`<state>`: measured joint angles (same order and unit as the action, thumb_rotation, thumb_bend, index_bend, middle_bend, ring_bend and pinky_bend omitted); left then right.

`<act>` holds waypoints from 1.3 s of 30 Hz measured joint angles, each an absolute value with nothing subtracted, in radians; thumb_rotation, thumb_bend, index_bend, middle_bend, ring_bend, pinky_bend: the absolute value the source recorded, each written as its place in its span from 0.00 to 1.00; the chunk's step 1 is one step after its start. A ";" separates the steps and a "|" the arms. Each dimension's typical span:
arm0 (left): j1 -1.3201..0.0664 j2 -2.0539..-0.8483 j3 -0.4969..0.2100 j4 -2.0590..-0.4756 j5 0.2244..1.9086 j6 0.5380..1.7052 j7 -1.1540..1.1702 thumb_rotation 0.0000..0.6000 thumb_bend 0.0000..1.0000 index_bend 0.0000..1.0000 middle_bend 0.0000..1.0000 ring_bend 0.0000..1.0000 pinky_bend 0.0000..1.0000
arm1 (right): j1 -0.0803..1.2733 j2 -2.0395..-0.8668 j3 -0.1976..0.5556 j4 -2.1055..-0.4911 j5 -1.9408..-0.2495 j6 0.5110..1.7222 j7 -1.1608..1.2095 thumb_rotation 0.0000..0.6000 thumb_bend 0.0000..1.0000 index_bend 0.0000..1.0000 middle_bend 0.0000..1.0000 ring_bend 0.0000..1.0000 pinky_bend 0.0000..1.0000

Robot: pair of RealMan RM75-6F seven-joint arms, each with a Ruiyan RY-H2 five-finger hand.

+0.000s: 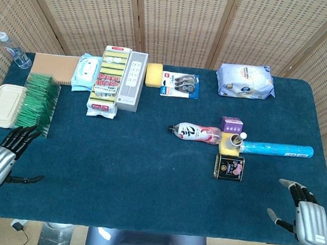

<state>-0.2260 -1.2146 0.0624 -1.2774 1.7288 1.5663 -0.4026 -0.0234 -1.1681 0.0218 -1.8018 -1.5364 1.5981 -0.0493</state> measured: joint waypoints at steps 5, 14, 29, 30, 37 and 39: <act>-0.221 -1.219 0.057 -1.264 1.716 1.570 -0.417 0.64 0.00 0.00 0.00 0.00 0.03 | -0.023 -1.173 0.027 -1.807 -1.536 1.596 -0.056 0.98 0.22 0.24 0.28 0.24 0.28; -0.222 -1.227 0.060 -1.263 1.725 1.568 -0.412 0.65 0.00 0.00 0.00 0.00 0.03 | -0.016 -1.190 0.061 -1.794 -1.488 1.582 -0.018 0.98 0.22 0.24 0.28 0.25 0.28; -0.182 -1.239 0.055 -1.280 1.681 1.580 -0.386 0.65 0.00 0.00 0.00 0.00 0.03 | 0.138 -1.299 0.203 -1.662 -1.371 1.424 0.053 0.98 0.22 0.24 0.30 0.26 0.29; -0.179 -1.240 0.055 -1.282 1.680 1.581 -0.382 0.65 0.00 0.00 0.00 0.00 0.03 | 0.147 -1.305 0.211 -1.657 -1.364 1.417 0.057 0.98 0.22 0.24 0.30 0.26 0.29; -0.165 -1.248 0.054 -1.300 1.673 1.585 -0.348 0.65 0.00 0.00 0.00 0.00 0.03 | 0.217 -1.372 0.270 -1.617 -1.297 1.352 0.104 0.98 0.22 0.27 0.34 0.30 0.32; -0.165 -1.249 0.055 -1.306 1.675 1.582 -0.339 0.65 0.00 0.00 0.00 0.00 0.03 | 0.236 -1.393 0.284 -1.602 -1.276 1.337 0.110 0.98 0.22 0.29 0.34 0.31 0.33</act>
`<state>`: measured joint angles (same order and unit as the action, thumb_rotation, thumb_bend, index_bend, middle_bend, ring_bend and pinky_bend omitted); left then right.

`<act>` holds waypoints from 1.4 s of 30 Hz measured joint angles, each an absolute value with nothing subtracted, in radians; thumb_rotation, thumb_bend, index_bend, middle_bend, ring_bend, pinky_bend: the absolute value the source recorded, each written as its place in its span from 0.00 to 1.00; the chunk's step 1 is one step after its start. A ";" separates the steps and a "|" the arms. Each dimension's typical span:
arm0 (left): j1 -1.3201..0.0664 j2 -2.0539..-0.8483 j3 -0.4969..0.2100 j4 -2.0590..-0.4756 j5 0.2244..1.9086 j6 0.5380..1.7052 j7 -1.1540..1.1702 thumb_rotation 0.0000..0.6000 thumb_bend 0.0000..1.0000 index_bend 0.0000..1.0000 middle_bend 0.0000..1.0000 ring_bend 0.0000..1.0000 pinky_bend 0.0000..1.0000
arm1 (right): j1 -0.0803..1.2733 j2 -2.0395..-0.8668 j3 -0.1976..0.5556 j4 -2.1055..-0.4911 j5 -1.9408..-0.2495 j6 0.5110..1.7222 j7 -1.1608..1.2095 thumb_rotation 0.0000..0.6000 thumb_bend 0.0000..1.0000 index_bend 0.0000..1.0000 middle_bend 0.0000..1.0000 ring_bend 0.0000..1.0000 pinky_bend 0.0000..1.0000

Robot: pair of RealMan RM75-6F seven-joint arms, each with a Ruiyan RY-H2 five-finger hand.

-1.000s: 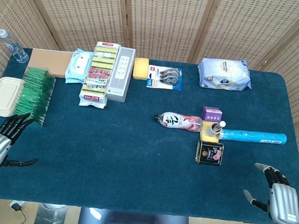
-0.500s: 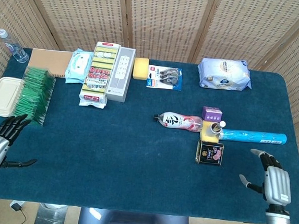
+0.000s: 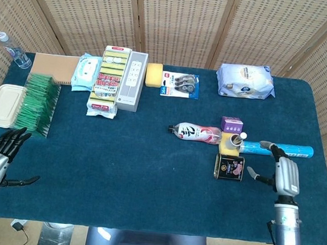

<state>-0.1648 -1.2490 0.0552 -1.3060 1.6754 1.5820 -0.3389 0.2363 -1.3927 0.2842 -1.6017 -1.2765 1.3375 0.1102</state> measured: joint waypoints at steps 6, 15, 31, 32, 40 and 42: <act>-0.166 -1.246 0.055 -1.315 1.679 1.574 -0.328 0.64 0.00 0.00 0.00 0.00 0.03 | 0.293 -1.426 0.313 -1.567 -1.222 1.270 0.097 0.97 0.22 0.30 0.35 0.32 0.34; -0.165 -1.246 0.052 -1.310 1.673 1.564 -0.334 0.65 0.00 0.00 0.00 0.00 0.03 | 0.358 -1.453 0.330 -1.519 -1.166 1.206 0.033 0.98 0.22 0.30 0.35 0.32 0.34; -0.166 -1.248 0.051 -1.307 1.675 1.553 -0.336 0.64 0.00 0.00 0.00 0.00 0.03 | 0.431 -1.491 0.344 -1.472 -1.109 1.164 -0.031 0.97 0.25 0.35 0.38 0.35 0.38; -0.166 -1.247 0.051 -1.307 1.675 1.553 -0.336 0.65 0.00 0.00 0.00 0.00 0.03 | 0.434 -1.493 0.345 -1.470 -1.108 1.165 -0.037 0.97 0.25 0.35 0.38 0.37 0.39; -0.166 -1.248 0.051 -1.306 1.675 1.548 -0.335 0.65 0.00 0.00 0.00 0.00 0.03 | 0.452 -1.515 0.343 -1.445 -1.097 1.171 -0.062 0.97 0.27 0.36 0.41 0.41 0.44; -0.166 -1.248 0.050 -1.306 1.675 1.548 -0.335 0.65 0.00 0.00 0.00 0.00 0.03 | 0.455 -1.523 0.340 -1.438 -1.095 1.173 -0.062 0.97 0.27 0.37 0.42 0.42 0.46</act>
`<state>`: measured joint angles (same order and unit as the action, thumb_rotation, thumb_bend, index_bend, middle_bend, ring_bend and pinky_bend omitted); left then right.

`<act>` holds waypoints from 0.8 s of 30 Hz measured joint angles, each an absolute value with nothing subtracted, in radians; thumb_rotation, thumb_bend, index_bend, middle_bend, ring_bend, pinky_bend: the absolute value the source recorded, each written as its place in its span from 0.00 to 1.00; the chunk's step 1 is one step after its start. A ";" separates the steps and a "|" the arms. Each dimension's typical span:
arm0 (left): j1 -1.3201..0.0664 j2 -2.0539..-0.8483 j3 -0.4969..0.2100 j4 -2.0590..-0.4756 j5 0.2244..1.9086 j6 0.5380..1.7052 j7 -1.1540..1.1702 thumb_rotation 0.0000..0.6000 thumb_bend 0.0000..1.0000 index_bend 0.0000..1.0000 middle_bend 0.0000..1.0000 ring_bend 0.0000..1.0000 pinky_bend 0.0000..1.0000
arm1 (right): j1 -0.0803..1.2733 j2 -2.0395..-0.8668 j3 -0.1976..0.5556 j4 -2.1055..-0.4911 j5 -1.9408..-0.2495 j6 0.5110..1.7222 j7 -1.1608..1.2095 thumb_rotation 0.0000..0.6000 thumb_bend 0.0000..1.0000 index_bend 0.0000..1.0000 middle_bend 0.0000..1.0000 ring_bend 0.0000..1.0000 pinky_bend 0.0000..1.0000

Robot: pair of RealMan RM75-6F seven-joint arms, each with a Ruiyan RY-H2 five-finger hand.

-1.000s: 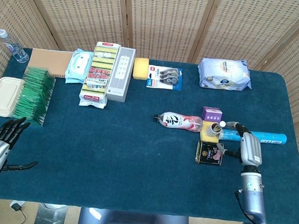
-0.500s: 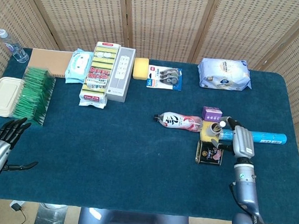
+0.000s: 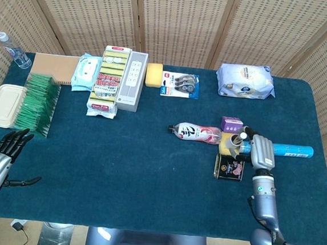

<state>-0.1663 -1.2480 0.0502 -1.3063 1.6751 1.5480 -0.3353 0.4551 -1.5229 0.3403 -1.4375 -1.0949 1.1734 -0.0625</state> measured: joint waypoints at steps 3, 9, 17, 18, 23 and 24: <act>-0.167 -1.248 0.051 -1.307 1.677 1.547 -0.336 0.64 0.00 0.00 0.00 0.00 0.03 | 0.459 -1.534 0.335 -1.423 -1.096 1.176 -0.066 0.97 0.27 0.37 0.42 0.42 0.46; -0.167 -1.247 0.050 -1.307 1.675 1.544 -0.336 0.65 0.00 0.00 0.00 0.00 0.03 | 0.470 -1.547 0.331 -1.406 -1.099 1.183 -0.077 1.00 0.29 0.39 0.44 0.46 0.52; -0.167 -1.247 0.049 -1.307 1.675 1.542 -0.337 0.64 0.00 0.00 0.00 0.00 0.03 | 0.482 -1.554 0.333 -1.399 -1.100 1.197 -0.104 1.00 0.31 0.44 0.49 0.53 0.60; -0.167 -1.247 0.049 -1.307 1.675 1.542 -0.337 0.65 0.00 0.00 0.00 0.00 0.03 | 0.483 -1.555 0.333 -1.398 -1.100 1.197 -0.105 1.00 0.31 0.45 0.50 0.54 0.60; -0.167 -1.247 0.049 -1.305 1.674 1.541 -0.338 0.65 0.00 0.00 0.00 0.00 0.03 | 0.484 -1.554 0.326 -1.396 -1.100 1.195 -0.113 1.00 0.31 0.49 0.53 0.59 0.63; -0.167 -1.247 0.049 -1.305 1.674 1.541 -0.338 0.64 0.00 0.00 0.00 0.00 0.03 | 0.485 -1.554 0.323 -1.394 -1.101 1.196 -0.116 1.00 0.31 0.50 0.54 0.59 0.64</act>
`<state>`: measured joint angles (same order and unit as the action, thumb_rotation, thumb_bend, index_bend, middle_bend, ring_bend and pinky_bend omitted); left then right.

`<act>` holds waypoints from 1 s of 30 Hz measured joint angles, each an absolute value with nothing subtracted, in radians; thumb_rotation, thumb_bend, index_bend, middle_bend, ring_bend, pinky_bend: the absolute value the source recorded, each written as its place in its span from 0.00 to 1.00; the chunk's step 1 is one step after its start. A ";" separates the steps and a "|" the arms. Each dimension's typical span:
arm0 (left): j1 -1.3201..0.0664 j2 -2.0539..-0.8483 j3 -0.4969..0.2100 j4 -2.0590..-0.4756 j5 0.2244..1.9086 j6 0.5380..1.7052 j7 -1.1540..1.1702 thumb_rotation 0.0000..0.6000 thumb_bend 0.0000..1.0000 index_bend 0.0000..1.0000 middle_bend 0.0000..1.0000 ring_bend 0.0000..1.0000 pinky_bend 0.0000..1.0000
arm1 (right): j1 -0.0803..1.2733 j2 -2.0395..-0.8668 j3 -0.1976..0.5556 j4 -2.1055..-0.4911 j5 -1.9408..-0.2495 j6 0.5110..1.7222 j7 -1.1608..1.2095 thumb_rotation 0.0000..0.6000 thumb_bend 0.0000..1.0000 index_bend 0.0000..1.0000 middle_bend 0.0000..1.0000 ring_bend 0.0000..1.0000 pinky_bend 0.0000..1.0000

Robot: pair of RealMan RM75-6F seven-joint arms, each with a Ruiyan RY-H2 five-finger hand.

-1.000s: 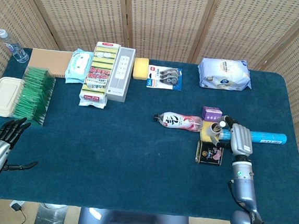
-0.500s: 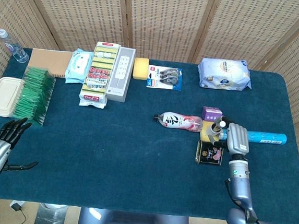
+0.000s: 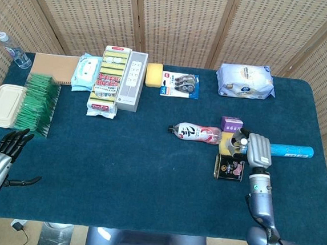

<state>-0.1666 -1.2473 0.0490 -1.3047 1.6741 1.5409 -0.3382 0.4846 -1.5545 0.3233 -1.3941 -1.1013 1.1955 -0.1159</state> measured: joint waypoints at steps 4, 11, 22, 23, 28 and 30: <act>-0.167 -1.248 0.049 -1.303 1.674 1.539 -0.339 0.64 0.00 0.00 0.00 0.00 0.03 | 0.487 -1.554 0.316 -1.390 -1.101 1.190 -0.123 1.00 0.32 0.51 0.56 0.62 0.66; -0.167 -1.249 0.048 -1.301 1.673 1.537 -0.339 0.65 0.00 0.00 0.00 0.00 0.03 | 0.495 -1.554 0.320 -1.393 -1.115 1.203 -0.132 1.00 0.33 0.53 0.61 0.69 0.73; -0.165 -1.248 0.047 -1.298 1.671 1.541 -0.346 0.66 0.00 0.00 0.00 0.00 0.03 | 0.521 -1.557 0.330 -1.416 -1.135 1.217 -0.156 1.00 0.33 0.58 0.70 0.79 0.78; -0.165 -1.248 0.047 -1.297 1.671 1.540 -0.348 0.66 0.00 0.00 0.00 0.00 0.03 | 0.525 -1.558 0.332 -1.419 -1.135 1.216 -0.159 1.00 0.33 0.59 0.71 0.80 0.79; -0.166 -1.248 0.046 -1.294 1.670 1.540 -0.352 0.65 0.00 0.00 0.00 0.00 0.03 | 0.536 -1.563 0.337 -1.426 -1.133 1.215 -0.165 1.00 0.34 0.62 0.74 0.83 0.81; -0.166 -1.248 0.046 -1.293 1.671 1.540 -0.354 0.65 0.00 0.00 0.00 0.00 0.03 | 0.542 -1.566 0.341 -1.429 -1.132 1.214 -0.167 1.00 0.34 0.64 0.75 0.84 0.82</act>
